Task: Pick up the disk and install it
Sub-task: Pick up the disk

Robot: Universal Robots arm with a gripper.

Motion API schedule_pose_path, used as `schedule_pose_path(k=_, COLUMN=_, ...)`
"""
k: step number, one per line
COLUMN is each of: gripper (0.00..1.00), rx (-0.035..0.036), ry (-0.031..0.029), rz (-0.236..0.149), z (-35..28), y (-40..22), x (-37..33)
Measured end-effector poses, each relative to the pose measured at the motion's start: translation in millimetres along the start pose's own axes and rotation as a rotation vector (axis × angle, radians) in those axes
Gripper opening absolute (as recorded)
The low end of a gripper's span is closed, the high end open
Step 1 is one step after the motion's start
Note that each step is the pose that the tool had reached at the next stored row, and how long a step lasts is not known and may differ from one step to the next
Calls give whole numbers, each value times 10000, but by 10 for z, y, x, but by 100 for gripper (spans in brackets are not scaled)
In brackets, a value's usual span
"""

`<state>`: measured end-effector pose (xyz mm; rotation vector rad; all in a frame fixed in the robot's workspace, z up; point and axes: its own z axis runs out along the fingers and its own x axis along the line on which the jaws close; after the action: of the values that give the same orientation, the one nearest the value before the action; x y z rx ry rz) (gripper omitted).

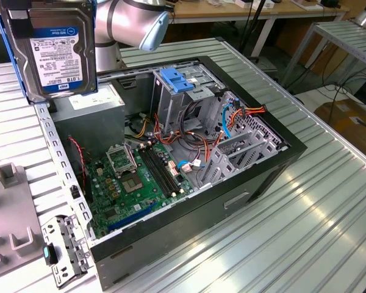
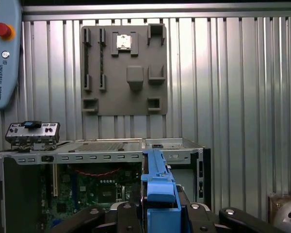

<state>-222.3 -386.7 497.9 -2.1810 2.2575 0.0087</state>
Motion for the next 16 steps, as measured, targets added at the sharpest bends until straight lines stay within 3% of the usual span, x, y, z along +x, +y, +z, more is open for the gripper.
schedule_pose_path(k=7, gripper=37, rx=0, ry=-1, rz=0, z=0, y=-38, x=69)
schedule_pose_path(k=10, gripper=37, rx=0, ry=0, rz=0, z=1, y=-83, x=91)
schedule_pose_path(k=13, gripper=37, rx=0, ry=0, rz=0, z=5, y=-187, x=100)
schedule_pose_path(k=15, gripper=37, rx=1, ry=-1, rz=1, z=8, y=-331, x=99)
schedule_pose_path(k=16, gripper=37, rx=0, ry=0, rz=0, z=9, y=-372, x=98)
